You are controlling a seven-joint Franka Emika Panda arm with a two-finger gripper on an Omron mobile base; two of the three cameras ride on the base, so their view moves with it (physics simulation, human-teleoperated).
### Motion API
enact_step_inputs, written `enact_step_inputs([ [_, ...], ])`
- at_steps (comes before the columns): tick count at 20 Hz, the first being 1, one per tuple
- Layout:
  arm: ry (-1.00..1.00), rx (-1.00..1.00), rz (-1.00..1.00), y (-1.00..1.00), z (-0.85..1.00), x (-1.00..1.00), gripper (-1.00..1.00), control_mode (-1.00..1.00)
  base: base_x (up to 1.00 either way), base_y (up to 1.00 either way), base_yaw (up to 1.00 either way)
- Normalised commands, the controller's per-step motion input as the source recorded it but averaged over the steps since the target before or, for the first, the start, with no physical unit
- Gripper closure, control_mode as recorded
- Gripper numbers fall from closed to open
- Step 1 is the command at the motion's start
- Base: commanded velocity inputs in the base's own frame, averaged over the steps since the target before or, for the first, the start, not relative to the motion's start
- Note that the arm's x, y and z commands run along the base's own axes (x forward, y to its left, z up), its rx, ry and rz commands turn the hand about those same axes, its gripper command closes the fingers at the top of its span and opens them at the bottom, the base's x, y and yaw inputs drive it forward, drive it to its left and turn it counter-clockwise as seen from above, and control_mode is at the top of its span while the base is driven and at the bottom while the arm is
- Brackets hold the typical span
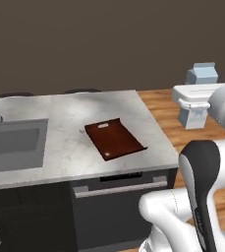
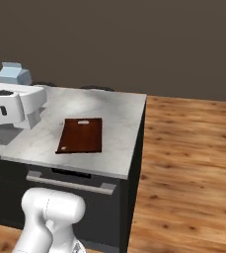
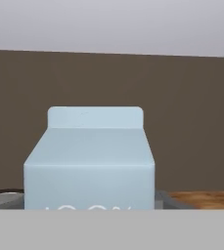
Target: Take out the milk from the fridge and place it on the tray on the counter. Then take the sugar cube near the tray and place it in the tray.
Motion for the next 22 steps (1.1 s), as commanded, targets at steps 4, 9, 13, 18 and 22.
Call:
enact_step_inputs([
  [4,0.00,0.00,0.00,0.00,0.00,0.00,1.00,1.00,0.50,0.05,-0.30],
  [9,0.00,0.00,0.00,0.00,0.00,0.00,1.00,1.00,0.39,0.11,-0.15],
  [13,0.00,0.00,0.00,0.00,0.00,0.00,1.00,1.00,0.13,0.57,-0.02],
  [18,0.00,0.00,0.00,0.00,0.00,0.00,1.00,1.00,0.43,0.34,0.00],
  [22,0.00,0.00,0.00,0.00,0.00,0.00,1.00,1.00,0.67,-0.06,0.01],
])
